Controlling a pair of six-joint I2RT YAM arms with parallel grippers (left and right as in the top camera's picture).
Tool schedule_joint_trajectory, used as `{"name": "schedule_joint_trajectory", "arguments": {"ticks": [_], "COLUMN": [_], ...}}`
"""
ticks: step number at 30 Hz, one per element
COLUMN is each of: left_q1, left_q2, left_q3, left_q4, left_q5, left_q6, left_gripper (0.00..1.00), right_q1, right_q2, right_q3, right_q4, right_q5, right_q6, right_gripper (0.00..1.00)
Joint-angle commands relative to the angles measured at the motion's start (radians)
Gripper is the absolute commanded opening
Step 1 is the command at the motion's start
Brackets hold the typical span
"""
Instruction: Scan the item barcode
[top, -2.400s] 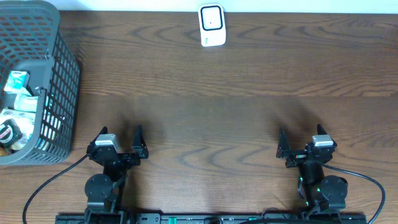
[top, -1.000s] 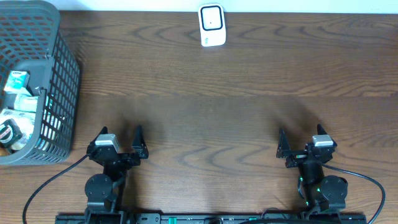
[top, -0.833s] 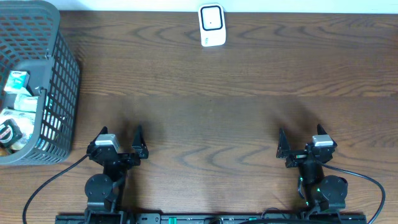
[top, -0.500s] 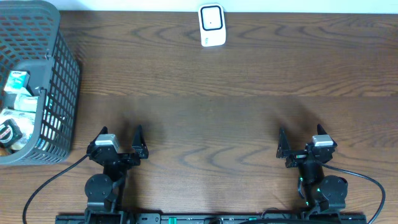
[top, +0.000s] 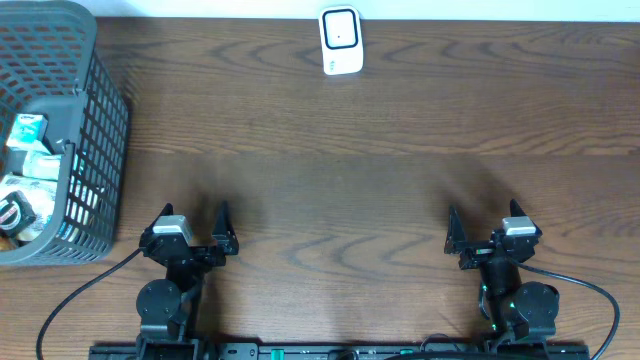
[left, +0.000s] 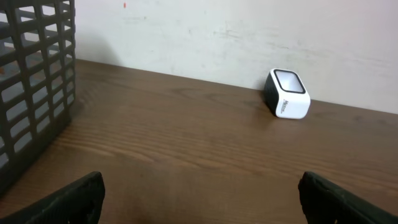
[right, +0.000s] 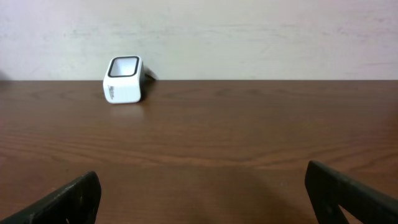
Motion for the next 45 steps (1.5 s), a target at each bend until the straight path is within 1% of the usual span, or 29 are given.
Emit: {"name": "schedule_joint_trajectory", "arguments": {"ticks": [1, 6, 9, 10, 12, 16, 19, 21, 22, 25, 26, 33, 35, 38, 40, 41, 42, 43, 44, 45], "left_q1": [0.005, 0.005, 0.005, 0.005, 0.005, 0.005, 0.005, 0.005, 0.005, 0.005, 0.005, 0.005, 0.005, 0.005, 0.005, 0.005, 0.005, 0.005, 0.005, 0.005], "left_q2": [-0.006, -0.006, -0.006, -0.006, -0.006, -0.006, -0.006, -0.006, -0.006, -0.006, -0.006, -0.006, -0.006, 0.000, 0.027, 0.048, 0.079, 0.142, 0.174, 0.244], "left_q3": [-0.013, -0.013, -0.013, -0.013, -0.013, -0.013, -0.013, -0.013, -0.013, -0.010, -0.007, 0.062, 0.092, 0.168, 0.236, 0.277, 0.332, 0.432, 0.478, 0.571], "left_q4": [-0.044, -0.042, -0.016, -0.007, 0.018, 0.072, 0.130, 0.155, 0.170, 0.242, 0.272, 0.422, 0.440, 0.440, 0.430, 0.399, 0.338, 0.200, 0.134, 0.008], "left_q5": [-0.019, -0.017, -0.095, -0.094, -0.057, 0.137, 0.219, 0.238, 0.253, 0.298, 0.311, 0.321, 0.300, 0.243, 0.242, 0.243, 0.248, 0.254, 0.254, 0.255], "left_q6": [-0.008, -0.008, -0.008, -0.009, -0.009, -0.009, -0.009, -0.014, -0.035, -0.151, -0.169, -0.178, -0.177, -0.164, -0.110, -0.096, -0.084, -0.059, -0.050, -0.042], "left_gripper": [0.98, 0.98, 0.98, 0.98, 0.98, 0.97, 0.98, 0.98, 0.98, 0.98, 0.98, 0.98, 0.98, 0.98, 0.98, 0.98, 0.98, 0.97, 0.98, 0.98], "right_q1": [0.004, 0.004, 0.004, 0.004, 0.004, 0.004, 0.004, 0.004, 0.004, 0.004, 0.004, 0.004, 0.004, 0.004, 0.004, 0.004, 0.004, 0.004, 0.004, 0.004], "right_q2": [-0.006, -0.006, -0.006, -0.006, -0.006, -0.006, -0.006, -0.006, -0.006, -0.006, -0.006, -0.006, -0.006, -0.006, -0.006, -0.006, -0.006, -0.006, -0.006, -0.006], "right_q3": [-0.004, -0.004, -0.004, -0.004, -0.004, -0.004, -0.004, -0.004, -0.004, -0.004, -0.004, -0.004, -0.004, -0.004, -0.004, -0.004, -0.004, -0.004, -0.004, -0.004], "right_q4": [-0.003, -0.003, -0.003, -0.003, -0.003, -0.003, -0.003, -0.003, -0.003, -0.003, -0.003, -0.003, -0.003, -0.003, -0.003, -0.003, -0.003, -0.003, -0.003, -0.003], "right_q5": [0.015, 0.015, 0.015, 0.015, 0.015, 0.015, 0.015, 0.015, 0.015, 0.015, 0.015, 0.015, 0.015, 0.015, 0.015, 0.015, 0.015, 0.015, 0.015, 0.015], "right_q6": [0.014, 0.014, 0.014, 0.014, 0.014, 0.014, 0.014, 0.014, 0.014, 0.014, 0.014, 0.014, 0.014, 0.014, 0.014, 0.014, 0.014, 0.014, 0.014, 0.014], "right_gripper": [0.99, 0.99, 0.99, 0.99, 0.99, 0.99, 0.99, 0.99, 0.99, 0.99, 0.99, 0.99, 0.99, 0.99, 0.99, 0.99, 0.99, 0.99, 0.99, 0.99]}}
